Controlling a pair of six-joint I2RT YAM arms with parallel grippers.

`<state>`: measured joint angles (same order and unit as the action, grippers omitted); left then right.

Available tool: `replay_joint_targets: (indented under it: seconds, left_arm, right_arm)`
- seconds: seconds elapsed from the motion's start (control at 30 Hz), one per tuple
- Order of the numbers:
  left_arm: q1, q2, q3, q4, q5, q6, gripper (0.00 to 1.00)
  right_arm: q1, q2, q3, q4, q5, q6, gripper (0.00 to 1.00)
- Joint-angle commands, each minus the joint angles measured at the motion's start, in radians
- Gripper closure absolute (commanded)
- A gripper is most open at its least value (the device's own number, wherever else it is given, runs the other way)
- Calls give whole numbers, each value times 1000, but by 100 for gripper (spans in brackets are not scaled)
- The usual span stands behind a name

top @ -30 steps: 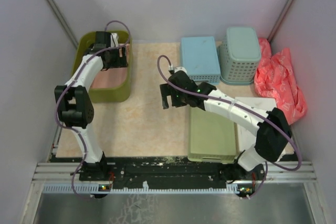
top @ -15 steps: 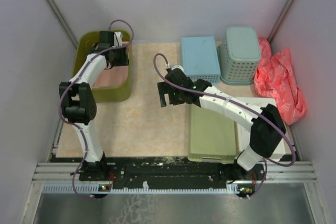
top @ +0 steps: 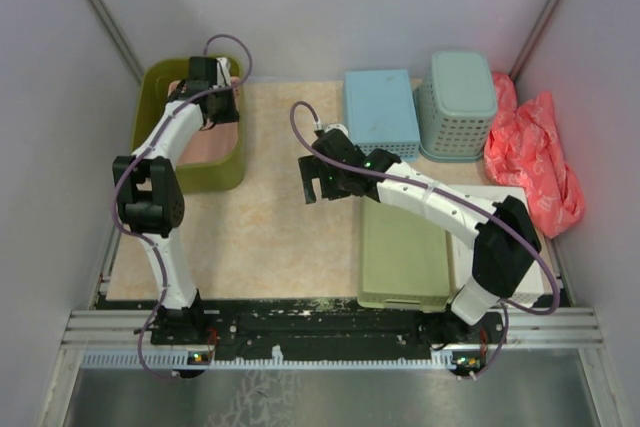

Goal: Turn the large container upside down

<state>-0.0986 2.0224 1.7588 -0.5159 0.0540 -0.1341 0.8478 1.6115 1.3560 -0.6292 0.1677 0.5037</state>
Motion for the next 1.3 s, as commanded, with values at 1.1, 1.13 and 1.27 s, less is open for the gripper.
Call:
replay_joint_targets:
  seconds: [1.1,1.13,1.27]
  left_arm:
    - [12,-237,-249,-105,31,198,24]
    - [12,-236,-253,-105,60,221,24]
    - [8,-224,-254,-115,133,251,29]
  right_arm:
    - [-7,-22,9,35,-14,-15,5]
    - [-7,-20,10,36,-16,-16,5]
    - [-7,-11,20,40,-27,-19,5]
